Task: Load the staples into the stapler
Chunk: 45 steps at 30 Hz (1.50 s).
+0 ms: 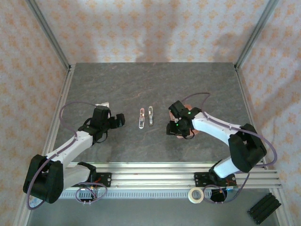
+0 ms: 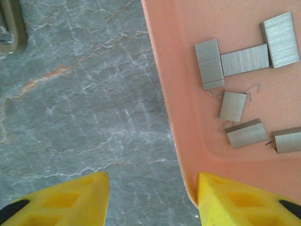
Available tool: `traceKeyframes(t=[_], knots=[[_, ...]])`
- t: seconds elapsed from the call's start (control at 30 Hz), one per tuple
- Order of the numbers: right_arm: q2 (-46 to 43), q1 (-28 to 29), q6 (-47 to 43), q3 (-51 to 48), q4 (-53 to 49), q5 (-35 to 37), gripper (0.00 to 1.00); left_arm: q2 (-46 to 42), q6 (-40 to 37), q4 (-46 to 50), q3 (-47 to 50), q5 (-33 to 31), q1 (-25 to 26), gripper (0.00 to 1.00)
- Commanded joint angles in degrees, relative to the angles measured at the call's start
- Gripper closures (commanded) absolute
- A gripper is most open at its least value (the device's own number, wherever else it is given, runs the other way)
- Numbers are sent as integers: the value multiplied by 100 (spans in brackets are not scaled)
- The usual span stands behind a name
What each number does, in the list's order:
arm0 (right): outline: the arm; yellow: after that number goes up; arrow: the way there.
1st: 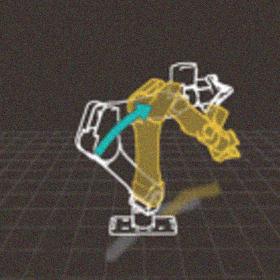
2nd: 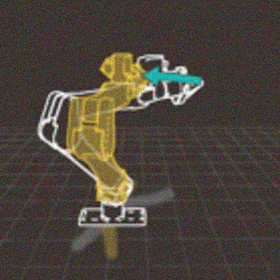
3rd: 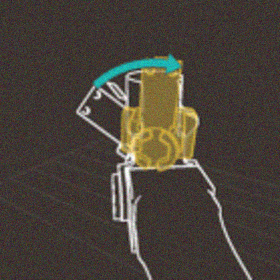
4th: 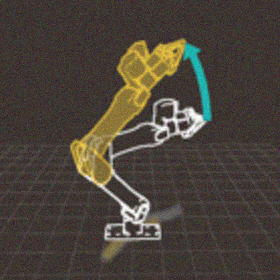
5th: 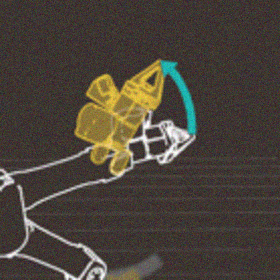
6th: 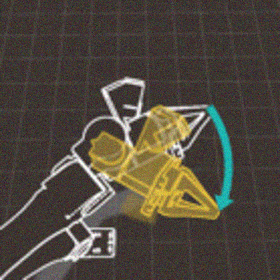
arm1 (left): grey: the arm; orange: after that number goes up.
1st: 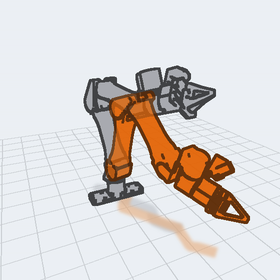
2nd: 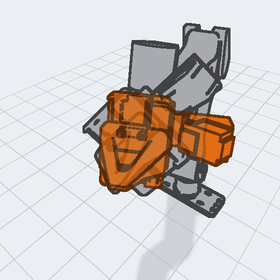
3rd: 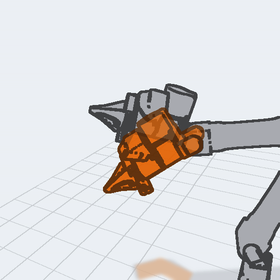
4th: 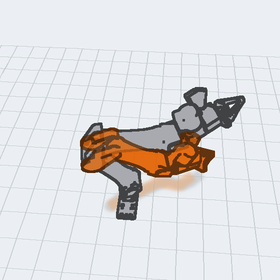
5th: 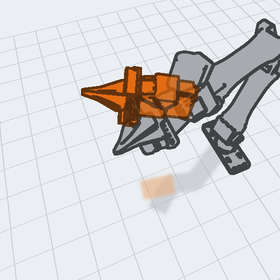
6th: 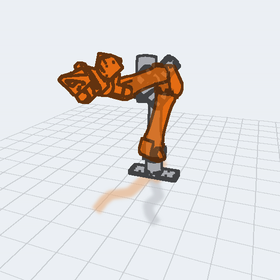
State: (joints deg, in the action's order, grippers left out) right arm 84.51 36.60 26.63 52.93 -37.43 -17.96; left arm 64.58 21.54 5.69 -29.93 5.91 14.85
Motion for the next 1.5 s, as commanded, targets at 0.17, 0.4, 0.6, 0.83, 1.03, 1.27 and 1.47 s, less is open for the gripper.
traceKeyframes(t=[0.17, 0.4, 0.6, 0.83, 1.03, 1.27, 1.47], knots=[[-626, 5, 90, 537, -747, 574, 47, -143, 34, -310, 157, 181, 9, 3], [-658, -415, 2, 960, -1186, 611, 47, -25, 210, -1116, 392, 682, 57, 3], [-651, -1016, 92, 913, -1046, 452, 47, 131, 154, -1401, 341, 789, 153, 3], [-411, -1484, 103, 822, -935, 310, 47, 310, -40, -1496, 208, 791, 279, 3], [1, -1527, 9, 917, -865, 335, 47, 562, -44, -1303, 84, 607, 299, 3], [598, -1537, -46, 1203, -865, 459, 55, 720, -49, -1240, -4, 512, 304, 3], [1047, -1596, 343, 1370, -759, 716, 60, 874, -108, -1173, -159, 512, 303, 3]])
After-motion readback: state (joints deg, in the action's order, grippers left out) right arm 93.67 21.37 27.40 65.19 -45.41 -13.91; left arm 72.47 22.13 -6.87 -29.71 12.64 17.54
